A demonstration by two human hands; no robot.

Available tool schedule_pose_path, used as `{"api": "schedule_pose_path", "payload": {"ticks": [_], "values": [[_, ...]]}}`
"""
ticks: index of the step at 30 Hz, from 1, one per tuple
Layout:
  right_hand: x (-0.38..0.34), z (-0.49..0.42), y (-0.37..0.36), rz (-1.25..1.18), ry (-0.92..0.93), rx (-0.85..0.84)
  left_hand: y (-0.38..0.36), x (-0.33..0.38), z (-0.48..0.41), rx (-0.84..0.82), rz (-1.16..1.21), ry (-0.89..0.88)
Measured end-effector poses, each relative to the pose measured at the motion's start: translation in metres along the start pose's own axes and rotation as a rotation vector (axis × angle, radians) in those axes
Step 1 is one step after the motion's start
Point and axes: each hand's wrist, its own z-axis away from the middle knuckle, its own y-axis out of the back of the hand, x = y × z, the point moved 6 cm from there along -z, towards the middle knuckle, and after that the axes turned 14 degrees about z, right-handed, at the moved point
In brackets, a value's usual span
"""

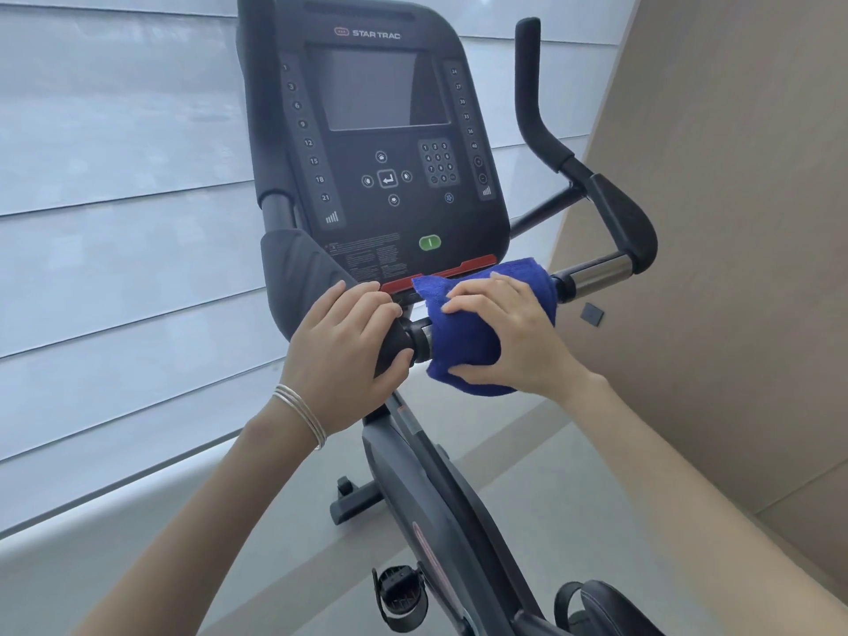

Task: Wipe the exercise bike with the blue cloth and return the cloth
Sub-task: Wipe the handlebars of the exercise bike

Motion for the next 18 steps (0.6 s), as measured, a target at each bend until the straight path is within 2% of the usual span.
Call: {"api": "schedule_pose_path", "payload": {"ticks": [7, 15, 18], "values": [[0.028, 0.004, 0.002, 0.028, -0.063, 0.056, -0.002, 0.001, -0.003, 0.019, -0.041, 0.040], [-0.008, -0.019, -0.001, 0.005, 0.127, 0.032, -0.005, 0.004, -0.005, 0.077, -0.105, 0.041], [-0.007, -0.014, -0.004, 0.020, 0.137, 0.178, -0.007, 0.004, -0.004, 0.093, -0.106, 0.037]]}}
